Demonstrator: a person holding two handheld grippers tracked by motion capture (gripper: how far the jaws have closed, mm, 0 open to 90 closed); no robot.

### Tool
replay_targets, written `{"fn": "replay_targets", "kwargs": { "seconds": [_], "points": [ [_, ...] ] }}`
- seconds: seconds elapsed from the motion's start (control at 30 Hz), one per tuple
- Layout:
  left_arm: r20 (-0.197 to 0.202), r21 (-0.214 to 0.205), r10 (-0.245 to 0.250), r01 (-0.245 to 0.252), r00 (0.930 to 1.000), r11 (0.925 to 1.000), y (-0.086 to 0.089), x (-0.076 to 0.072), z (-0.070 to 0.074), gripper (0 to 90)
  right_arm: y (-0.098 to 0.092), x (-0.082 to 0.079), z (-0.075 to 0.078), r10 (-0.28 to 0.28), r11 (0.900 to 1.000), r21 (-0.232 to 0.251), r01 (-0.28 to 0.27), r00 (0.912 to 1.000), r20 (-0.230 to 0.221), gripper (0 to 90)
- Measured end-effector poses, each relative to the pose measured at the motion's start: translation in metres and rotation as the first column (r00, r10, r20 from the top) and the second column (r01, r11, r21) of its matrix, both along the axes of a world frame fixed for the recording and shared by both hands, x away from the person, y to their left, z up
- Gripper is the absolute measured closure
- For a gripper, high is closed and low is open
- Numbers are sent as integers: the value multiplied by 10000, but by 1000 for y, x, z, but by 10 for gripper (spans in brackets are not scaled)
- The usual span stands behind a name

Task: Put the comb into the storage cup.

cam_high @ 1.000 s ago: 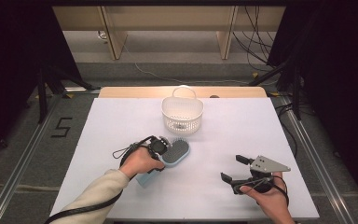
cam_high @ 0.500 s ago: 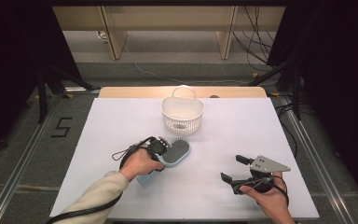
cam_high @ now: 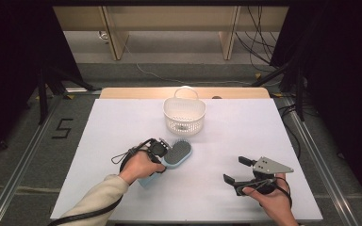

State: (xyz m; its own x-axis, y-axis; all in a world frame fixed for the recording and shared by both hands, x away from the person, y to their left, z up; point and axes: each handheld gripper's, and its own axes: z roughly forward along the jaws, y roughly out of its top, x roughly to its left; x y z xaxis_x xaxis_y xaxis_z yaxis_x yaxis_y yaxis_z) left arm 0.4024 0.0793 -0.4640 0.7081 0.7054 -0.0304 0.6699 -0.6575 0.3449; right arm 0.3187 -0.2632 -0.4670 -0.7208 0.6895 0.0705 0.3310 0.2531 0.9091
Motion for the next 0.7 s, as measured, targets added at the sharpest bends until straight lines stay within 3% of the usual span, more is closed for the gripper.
{"fn": "replay_targets", "kwargs": {
  "seconds": [0.37,0.7],
  "points": [
    [120,-133,-204,206,9997,9997,1,-2,0,698,-1,0,0,2,10000,29,-2,10000,-17,114],
    [867,-471,-510,552,9949,9974,6,-6,5,697,-2,0,0,16,10000,60,-16,10000,6,114]
  ]
}}
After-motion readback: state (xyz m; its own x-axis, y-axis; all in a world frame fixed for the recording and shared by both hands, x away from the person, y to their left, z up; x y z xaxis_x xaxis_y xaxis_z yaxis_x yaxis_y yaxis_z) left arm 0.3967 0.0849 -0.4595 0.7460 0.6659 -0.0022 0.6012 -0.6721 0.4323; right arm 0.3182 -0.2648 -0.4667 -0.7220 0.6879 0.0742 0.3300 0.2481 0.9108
